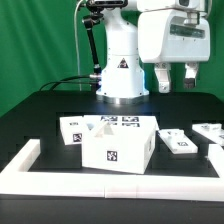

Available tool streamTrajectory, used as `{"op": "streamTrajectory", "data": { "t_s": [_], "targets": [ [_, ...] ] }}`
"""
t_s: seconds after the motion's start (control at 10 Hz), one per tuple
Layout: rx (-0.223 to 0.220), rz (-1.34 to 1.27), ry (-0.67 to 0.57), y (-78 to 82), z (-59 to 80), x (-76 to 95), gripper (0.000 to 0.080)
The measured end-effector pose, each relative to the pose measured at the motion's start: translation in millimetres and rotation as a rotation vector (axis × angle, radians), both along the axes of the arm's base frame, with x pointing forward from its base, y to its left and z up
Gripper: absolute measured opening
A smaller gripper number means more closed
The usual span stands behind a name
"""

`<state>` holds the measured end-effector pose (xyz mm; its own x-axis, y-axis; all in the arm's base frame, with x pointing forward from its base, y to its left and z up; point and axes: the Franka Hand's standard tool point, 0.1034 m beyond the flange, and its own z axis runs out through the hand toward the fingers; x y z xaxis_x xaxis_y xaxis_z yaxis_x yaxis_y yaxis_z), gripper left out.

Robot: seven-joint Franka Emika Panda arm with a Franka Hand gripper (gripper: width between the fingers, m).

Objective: Assemble cabinet

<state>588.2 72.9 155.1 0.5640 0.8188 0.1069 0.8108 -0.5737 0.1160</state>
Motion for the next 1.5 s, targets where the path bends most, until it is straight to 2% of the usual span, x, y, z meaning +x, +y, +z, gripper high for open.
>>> {"op": "streamTrajectory", "data": {
  "t_s": [0.6,0.7,0.9,1.1,1.5],
  "targets": [
    [-0.006,0.028,0.000,-1.6,-1.5,-1.9,0.0798],
    [-0.023,0.141,-0.007,-6.2,-8.7,-9.1,0.0798],
    [-0.038,0.211,0.028,-9.4,-20.4,-28.5,0.0798],
    [-0.049,0.240,0.064,-19.1,-31.9,-48.4,0.0798],
    [-0.048,0.236,0.069,-20.1,-34.0,-50.3,0.0798]
  ]
}}
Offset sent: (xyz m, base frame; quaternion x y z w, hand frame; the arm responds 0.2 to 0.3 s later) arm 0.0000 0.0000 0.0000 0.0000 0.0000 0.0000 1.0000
